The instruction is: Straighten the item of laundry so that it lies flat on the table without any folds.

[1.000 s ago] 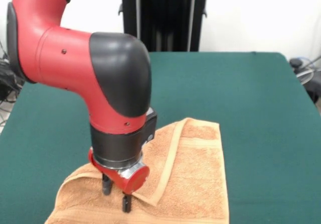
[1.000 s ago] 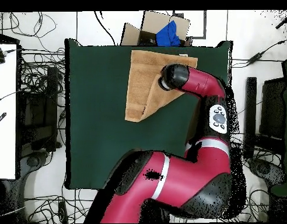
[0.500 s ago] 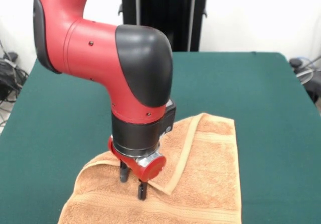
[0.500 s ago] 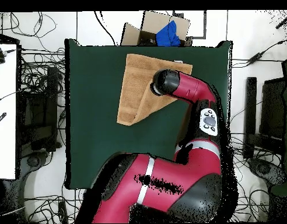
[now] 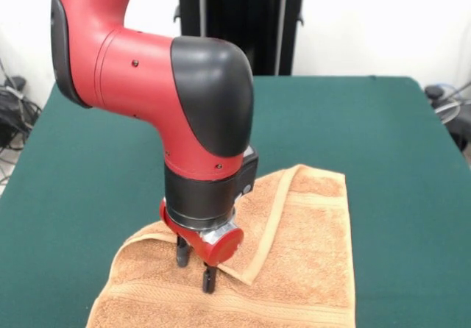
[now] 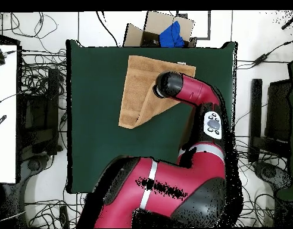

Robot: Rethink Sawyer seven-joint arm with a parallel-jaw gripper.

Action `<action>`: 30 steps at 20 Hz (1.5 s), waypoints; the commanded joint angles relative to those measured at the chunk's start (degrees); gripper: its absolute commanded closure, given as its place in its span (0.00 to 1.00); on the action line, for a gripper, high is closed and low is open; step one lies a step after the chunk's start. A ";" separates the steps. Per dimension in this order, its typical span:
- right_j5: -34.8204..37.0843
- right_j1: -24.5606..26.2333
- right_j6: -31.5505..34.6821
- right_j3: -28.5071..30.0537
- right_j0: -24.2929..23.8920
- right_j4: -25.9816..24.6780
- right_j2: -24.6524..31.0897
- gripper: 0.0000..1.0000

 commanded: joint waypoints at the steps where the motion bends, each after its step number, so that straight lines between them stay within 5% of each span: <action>1: 2.11 3.20 7.32 6.12 -0.57 0.29 0.71 0.00; 17: 2.29 2.64 6.99 6.96 -0.85 0.33 1.04 0.00; 24: 2.83 1.41 -16.47 3.28 -7.68 -8.10 8.76 0.00; 30: 10.18 1.32 -31.67 -2.03 -11.56 -14.55 14.69 0.00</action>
